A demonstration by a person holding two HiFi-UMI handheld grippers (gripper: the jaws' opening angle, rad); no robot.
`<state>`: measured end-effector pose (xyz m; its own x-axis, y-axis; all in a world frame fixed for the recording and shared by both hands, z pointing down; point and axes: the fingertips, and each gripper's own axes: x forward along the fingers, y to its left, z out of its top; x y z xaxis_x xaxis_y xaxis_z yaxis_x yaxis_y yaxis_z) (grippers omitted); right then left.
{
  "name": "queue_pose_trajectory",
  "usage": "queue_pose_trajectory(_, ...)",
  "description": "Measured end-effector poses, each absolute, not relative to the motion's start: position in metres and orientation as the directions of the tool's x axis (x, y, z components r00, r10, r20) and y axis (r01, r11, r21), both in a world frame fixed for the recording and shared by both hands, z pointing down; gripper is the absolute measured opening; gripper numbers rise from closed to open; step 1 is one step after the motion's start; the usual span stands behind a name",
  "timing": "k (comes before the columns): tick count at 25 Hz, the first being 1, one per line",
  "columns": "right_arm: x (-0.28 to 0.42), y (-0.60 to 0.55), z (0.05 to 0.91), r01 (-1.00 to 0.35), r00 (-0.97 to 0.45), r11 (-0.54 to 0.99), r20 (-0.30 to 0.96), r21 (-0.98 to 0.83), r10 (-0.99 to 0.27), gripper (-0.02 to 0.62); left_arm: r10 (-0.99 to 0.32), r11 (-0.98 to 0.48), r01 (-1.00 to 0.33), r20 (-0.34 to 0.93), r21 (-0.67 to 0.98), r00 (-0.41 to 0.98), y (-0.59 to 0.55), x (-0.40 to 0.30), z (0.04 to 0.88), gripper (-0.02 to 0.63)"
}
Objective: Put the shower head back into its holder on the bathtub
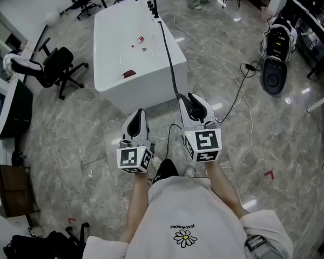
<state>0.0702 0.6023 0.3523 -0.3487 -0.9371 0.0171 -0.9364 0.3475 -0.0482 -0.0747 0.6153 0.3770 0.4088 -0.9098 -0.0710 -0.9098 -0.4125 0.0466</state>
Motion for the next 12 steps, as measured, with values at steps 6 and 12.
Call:
queue_pose_trajectory(6, 0.063, 0.586, 0.344, -0.937, -0.345, 0.344, 0.008, -0.063, -0.938, 0.101, -0.901, -0.433, -0.9, -0.038, 0.06, 0.431, 0.601, -0.077, 0.393, 0.0)
queue_pose_trajectory(12, 0.037, 0.531, 0.349, -0.94, -0.341, 0.341, 0.039, -0.019, -0.939, 0.101, -0.888, -0.459, -0.882, -0.017, 0.108, 0.46, 0.545, -0.087, 0.41, 0.0)
